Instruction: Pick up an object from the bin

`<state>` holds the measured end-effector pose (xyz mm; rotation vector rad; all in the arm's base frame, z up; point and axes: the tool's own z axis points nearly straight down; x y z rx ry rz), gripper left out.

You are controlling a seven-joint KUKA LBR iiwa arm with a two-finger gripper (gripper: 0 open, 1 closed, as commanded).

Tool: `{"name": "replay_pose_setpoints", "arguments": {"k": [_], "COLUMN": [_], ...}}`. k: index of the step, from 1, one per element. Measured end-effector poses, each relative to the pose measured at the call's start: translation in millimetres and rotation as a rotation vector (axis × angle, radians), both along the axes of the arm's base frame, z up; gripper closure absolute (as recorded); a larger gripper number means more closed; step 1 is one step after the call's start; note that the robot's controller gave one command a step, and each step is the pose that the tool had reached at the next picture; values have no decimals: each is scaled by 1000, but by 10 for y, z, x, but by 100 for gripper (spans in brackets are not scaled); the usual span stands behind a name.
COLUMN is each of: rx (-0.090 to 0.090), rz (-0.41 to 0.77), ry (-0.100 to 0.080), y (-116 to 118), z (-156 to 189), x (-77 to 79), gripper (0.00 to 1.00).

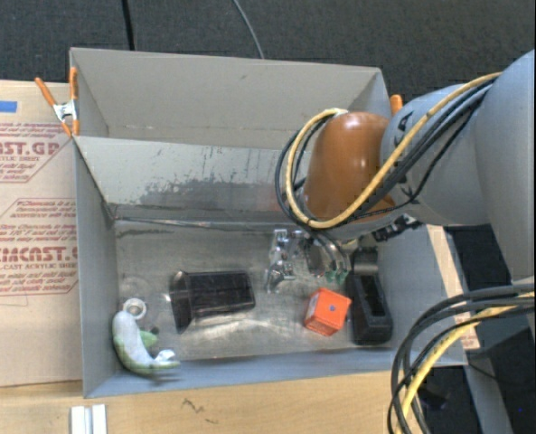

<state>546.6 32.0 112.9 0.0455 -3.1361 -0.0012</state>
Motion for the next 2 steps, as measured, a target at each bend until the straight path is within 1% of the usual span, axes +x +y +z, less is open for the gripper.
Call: {"name": "replay_pose_setpoints", "arguments": {"k": [1, 2], "rx": [0, -1], "rz": [-156, -156], "ry": [-7, -6], "y": [354, 351], "z": [860, 857], "x": [-397, -399], "gripper": [0, 0]}}
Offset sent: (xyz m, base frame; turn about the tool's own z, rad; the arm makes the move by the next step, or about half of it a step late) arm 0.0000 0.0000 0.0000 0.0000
